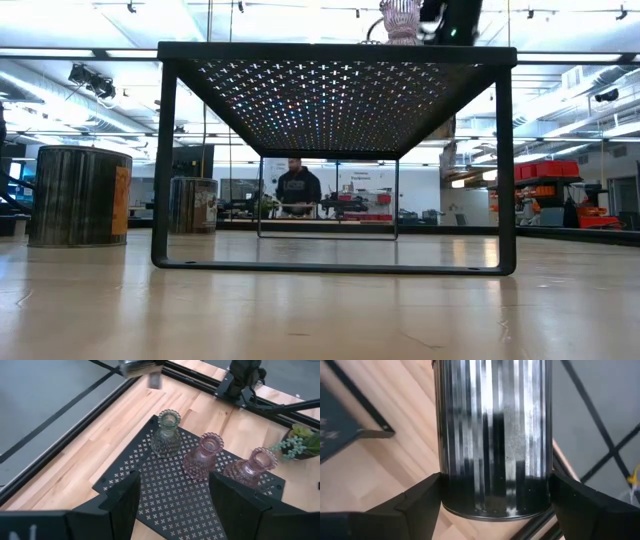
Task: Pick & Place candle stick holders
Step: Put the top silver scented candle on the shelf
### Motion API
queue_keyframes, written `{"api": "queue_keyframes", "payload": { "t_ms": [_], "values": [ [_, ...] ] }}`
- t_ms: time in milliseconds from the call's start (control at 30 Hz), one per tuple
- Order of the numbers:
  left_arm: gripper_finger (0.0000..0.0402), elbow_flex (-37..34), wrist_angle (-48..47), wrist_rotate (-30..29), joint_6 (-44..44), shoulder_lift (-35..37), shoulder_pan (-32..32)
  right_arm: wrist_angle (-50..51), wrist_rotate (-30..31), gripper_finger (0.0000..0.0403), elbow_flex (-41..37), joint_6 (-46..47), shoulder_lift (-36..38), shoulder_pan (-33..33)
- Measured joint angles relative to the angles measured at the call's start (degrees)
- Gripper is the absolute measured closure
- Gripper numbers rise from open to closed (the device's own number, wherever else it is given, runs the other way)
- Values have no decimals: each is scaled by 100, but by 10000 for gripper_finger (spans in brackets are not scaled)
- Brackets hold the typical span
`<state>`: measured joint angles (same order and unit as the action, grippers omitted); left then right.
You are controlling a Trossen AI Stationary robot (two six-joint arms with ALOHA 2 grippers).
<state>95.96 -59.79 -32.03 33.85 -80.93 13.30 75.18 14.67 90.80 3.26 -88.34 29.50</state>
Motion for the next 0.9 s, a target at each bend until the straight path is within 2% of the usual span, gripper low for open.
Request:
{"api": "queue_keyframes", "payload": {
  "t_ms": [200,433,633,900],
  "values": [
    [164,2,2,-417,32,0,0,120,-16,94,277,24,565,-385],
    [164,0,175,-1026,148,0,-67,273,-57,92,1252,-79,702,-997],
    [164,0,768,-1085,-168,0,-412,296,-122,94,1832,-281,704,-1432],
    [164,0,1161,-1085,-791,0,-854,259,-550,94,1904,-284,681,-2027]
  ]
}}
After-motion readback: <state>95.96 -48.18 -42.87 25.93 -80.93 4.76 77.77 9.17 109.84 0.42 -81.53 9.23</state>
